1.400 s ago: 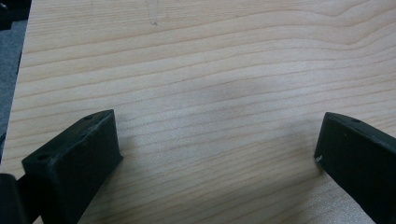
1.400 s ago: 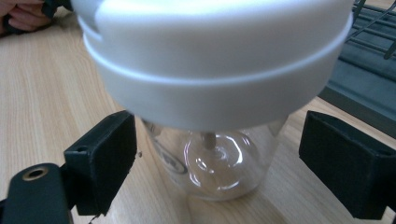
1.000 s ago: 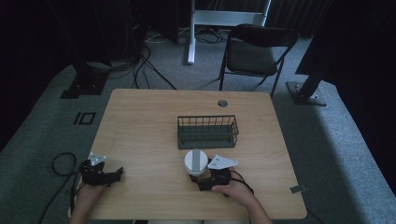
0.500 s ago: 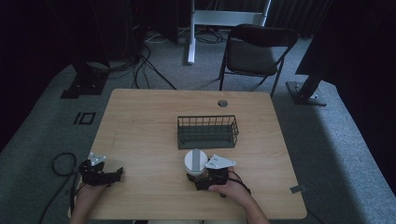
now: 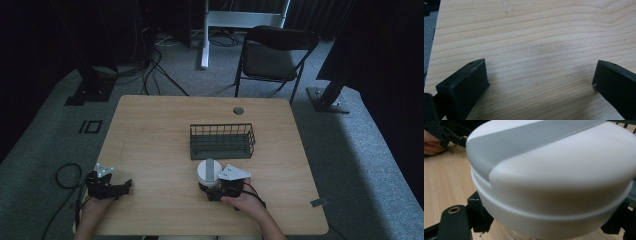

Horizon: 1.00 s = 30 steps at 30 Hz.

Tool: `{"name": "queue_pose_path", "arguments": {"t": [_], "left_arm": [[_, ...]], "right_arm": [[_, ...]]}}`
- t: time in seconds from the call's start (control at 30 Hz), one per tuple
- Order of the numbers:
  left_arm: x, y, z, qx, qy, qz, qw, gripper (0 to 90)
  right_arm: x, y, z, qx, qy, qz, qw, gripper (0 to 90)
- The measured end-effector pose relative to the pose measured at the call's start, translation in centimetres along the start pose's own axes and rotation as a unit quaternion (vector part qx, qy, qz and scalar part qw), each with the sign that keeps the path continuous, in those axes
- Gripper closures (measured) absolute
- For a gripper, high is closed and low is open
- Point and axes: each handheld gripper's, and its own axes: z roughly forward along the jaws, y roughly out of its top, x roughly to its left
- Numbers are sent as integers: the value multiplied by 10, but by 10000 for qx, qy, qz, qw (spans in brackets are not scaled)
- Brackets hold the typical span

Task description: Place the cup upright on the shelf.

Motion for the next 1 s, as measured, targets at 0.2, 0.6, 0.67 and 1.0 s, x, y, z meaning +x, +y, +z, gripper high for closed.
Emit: {"name": "queue_pose_path", "arguments": {"t": [0.2, 0.6, 0.67, 1.0], "left_arm": [[0, 0, 0, 2, 0, 1, 10000, 2], [0, 0, 0, 1, -1, 0, 10000, 2], [0, 0, 0, 2, -1, -2, 10000, 1], [0, 0, 0, -3, -2, -6, 10000, 1]], "right_arm": [[0, 3, 0, 23, -26, -36, 10000, 181], [0, 18, -4, -17, -27, -65, 10000, 181], [-1, 19, -4, -19, -6, -99, 9999, 181], [-1, 38, -9, -166, 34, -93, 9998, 181]]}}
